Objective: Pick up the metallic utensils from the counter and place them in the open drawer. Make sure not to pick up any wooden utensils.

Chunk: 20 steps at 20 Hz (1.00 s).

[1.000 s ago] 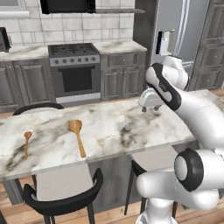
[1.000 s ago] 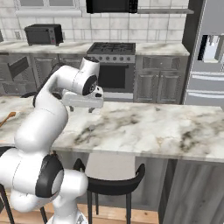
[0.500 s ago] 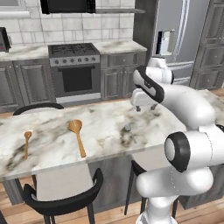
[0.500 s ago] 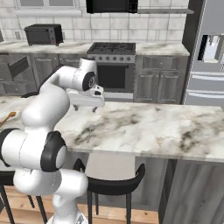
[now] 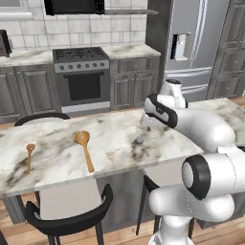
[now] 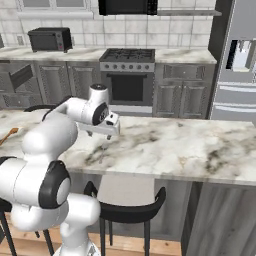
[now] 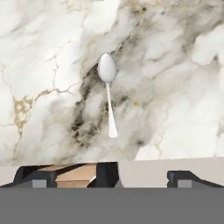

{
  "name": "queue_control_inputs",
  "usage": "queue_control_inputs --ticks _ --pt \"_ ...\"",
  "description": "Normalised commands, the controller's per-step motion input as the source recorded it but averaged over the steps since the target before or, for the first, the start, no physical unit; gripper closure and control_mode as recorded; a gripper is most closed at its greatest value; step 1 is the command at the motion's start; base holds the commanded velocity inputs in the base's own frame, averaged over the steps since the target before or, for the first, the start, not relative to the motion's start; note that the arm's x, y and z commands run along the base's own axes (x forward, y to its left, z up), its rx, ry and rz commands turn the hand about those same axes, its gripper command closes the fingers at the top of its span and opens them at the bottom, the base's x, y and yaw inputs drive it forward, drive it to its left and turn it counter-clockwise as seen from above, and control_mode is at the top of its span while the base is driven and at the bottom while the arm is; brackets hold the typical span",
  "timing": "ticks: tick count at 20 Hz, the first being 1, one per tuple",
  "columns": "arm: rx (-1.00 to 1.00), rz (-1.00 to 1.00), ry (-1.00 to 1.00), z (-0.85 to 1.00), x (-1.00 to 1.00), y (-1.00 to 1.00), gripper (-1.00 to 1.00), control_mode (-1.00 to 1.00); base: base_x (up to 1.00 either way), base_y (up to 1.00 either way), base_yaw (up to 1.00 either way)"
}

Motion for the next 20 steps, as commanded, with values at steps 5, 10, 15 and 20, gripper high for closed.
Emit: queue_control_inputs --ticks 5,10,15,20 --pt "-0.09 -0.19 0.04 -0.42 0.38 0.05 -1.00 -1.00 0.00 0.00 0.00" --pt "-0.13 -0.15 0.10 -0.45 0.58 0.12 -1.00 -1.00 0.00 0.00 0.00" --pt "-0.01 -0.04 0.00 -0.42 0.33 0.02 -1.00 -1.00 0.00 0.00 0.00" --pt "0.00 0.00 0.01 -0.21 0.06 0.00 -1.00 -1.00 0.00 0.00 0.00"
